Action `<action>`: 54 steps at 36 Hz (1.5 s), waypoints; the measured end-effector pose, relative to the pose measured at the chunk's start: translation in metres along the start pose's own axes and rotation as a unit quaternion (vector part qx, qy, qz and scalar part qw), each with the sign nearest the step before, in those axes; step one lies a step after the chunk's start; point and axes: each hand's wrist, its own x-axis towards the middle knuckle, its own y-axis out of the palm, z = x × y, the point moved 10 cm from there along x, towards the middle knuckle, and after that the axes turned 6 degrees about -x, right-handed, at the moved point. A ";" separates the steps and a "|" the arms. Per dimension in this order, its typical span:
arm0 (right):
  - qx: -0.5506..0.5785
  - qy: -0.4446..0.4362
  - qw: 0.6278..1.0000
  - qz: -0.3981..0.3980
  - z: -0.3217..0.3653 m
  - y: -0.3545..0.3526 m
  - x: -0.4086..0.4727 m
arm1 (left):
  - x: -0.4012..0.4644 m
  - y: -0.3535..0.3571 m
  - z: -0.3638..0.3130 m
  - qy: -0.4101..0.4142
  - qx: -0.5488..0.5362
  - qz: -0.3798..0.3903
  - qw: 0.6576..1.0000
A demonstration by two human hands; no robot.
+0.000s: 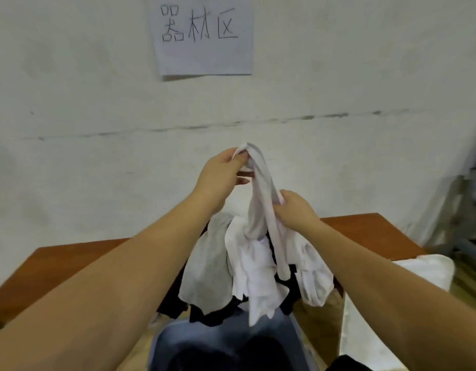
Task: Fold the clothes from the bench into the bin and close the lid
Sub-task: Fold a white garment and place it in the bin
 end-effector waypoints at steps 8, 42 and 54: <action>0.050 -0.007 0.999 -0.008 0.022 -0.057 -0.041 | -0.026 -0.074 -0.041 0.015 0.024 -0.035 0.999; 0.609 0.006 0.778 0.151 0.138 -0.041 -0.118 | -0.149 -0.088 0.005 -0.041 0.100 -0.124 0.986; 0.557 0.022 0.828 0.058 0.111 -0.034 -0.106 | -0.161 -0.082 0.036 -0.135 0.257 -0.059 0.955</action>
